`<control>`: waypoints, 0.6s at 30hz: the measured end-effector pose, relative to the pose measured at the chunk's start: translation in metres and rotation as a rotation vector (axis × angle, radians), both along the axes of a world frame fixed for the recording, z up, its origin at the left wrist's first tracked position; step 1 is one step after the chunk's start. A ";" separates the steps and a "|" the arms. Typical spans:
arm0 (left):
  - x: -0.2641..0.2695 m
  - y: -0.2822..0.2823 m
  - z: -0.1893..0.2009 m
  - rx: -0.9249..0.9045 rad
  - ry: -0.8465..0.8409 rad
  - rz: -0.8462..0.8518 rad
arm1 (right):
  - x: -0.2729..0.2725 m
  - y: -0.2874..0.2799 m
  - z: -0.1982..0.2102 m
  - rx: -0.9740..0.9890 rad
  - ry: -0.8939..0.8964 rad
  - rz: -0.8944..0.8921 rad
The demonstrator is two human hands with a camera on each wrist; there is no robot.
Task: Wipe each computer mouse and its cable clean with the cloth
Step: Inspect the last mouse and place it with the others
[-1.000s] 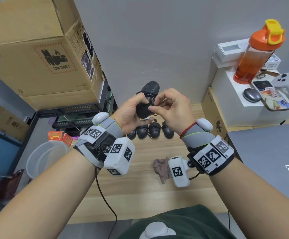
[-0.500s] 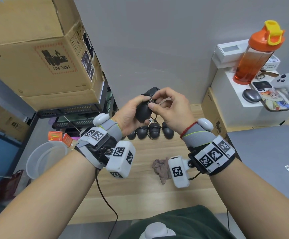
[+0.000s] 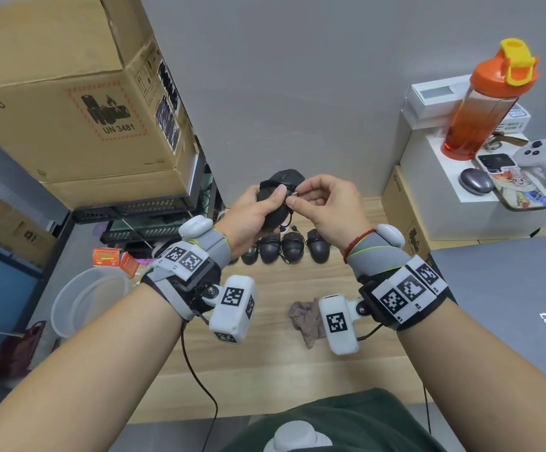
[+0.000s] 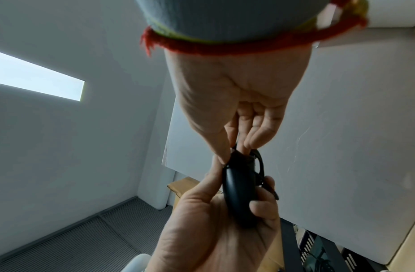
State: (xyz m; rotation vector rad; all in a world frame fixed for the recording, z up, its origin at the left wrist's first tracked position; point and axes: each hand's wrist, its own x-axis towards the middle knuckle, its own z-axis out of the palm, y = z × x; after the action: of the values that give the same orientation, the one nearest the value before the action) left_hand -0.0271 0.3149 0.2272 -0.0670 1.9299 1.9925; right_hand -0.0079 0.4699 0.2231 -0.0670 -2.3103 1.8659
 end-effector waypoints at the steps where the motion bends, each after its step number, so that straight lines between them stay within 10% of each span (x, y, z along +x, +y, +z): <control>1: 0.000 -0.001 -0.002 -0.024 0.003 -0.014 | 0.001 0.001 0.000 0.004 0.009 0.003; 18: 0.011 -0.009 0.004 -0.485 0.127 -0.569 | -0.002 0.006 0.012 0.085 -0.068 0.330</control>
State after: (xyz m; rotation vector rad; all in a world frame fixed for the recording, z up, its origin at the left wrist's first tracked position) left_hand -0.0163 0.3057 0.2315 0.4438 2.1583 1.1709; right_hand -0.0100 0.4764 0.2347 0.2823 -2.5742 1.9288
